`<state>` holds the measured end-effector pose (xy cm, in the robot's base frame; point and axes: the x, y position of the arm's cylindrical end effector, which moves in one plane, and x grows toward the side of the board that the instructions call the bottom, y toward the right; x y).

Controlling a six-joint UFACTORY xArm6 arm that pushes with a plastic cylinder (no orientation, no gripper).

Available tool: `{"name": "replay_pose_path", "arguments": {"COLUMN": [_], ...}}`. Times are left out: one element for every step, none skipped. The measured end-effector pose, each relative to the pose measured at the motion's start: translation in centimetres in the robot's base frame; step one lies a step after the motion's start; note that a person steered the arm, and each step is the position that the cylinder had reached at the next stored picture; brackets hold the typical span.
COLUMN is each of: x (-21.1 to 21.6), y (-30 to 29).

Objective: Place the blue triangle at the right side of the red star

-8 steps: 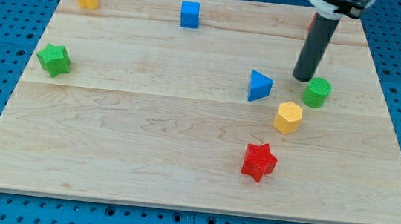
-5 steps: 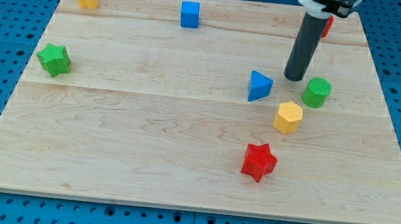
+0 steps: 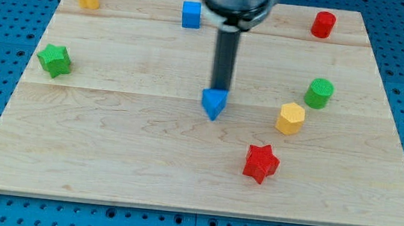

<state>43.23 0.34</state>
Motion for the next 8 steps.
{"name": "replay_pose_path", "arguments": {"x": [1.7, 2.4, 3.5, 3.9, 4.3, 5.6, 7.0, 9.5], "y": [-0.7, -5.6, -7.4, -3.0, 3.1, 8.8, 13.4, 14.4]}}
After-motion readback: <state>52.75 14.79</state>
